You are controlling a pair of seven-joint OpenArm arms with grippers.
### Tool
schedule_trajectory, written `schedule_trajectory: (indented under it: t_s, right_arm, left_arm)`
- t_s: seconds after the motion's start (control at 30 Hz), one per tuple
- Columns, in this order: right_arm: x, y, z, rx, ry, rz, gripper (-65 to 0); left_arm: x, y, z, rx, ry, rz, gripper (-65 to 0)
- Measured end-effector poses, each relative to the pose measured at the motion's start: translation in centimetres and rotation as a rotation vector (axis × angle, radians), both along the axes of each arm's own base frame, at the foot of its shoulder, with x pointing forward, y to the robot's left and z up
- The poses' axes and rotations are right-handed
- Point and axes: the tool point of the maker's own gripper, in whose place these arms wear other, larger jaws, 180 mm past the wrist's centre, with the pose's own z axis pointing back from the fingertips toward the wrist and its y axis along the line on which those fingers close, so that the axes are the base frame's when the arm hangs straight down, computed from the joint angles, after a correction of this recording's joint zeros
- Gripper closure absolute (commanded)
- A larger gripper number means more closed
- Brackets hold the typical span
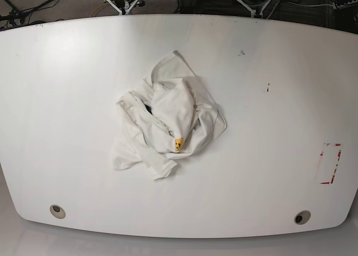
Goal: Fold the T-shirt properly
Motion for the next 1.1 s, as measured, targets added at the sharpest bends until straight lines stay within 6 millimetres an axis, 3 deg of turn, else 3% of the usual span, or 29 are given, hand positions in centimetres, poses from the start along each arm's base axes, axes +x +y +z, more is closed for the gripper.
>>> schedule_trajectory:
  t_s: [0.3, 0.77, 0.93, 1.1]
  right_arm:
    - [0.5, 1.8, 0.0, 0.027, -0.003, -0.001, -18.2]
    - [0.3, 1.2, 0.0, 0.019, -0.007, -0.011, -18.1]
    - [-0.6, 1.1, 0.2, 0.019, -0.029, -0.027, -17.9]
    - [-3.1, 0.4, 0.2, -0.009, -0.007, -0.061, -17.9]
  left_arm:
    - [-0.5, -0.2, 0.0, -0.004, 0.008, 0.0, -43.9]
    - [-2.2, 0.1, 0.2, 0.006, 0.001, -0.002, -43.9]
    - [-2.5, 0.3, 0.6, 0.019, -0.069, -0.006, -43.9]
    - [-5.2, 0.4, 0.9, 0.023, -0.059, -0.009, -43.6]
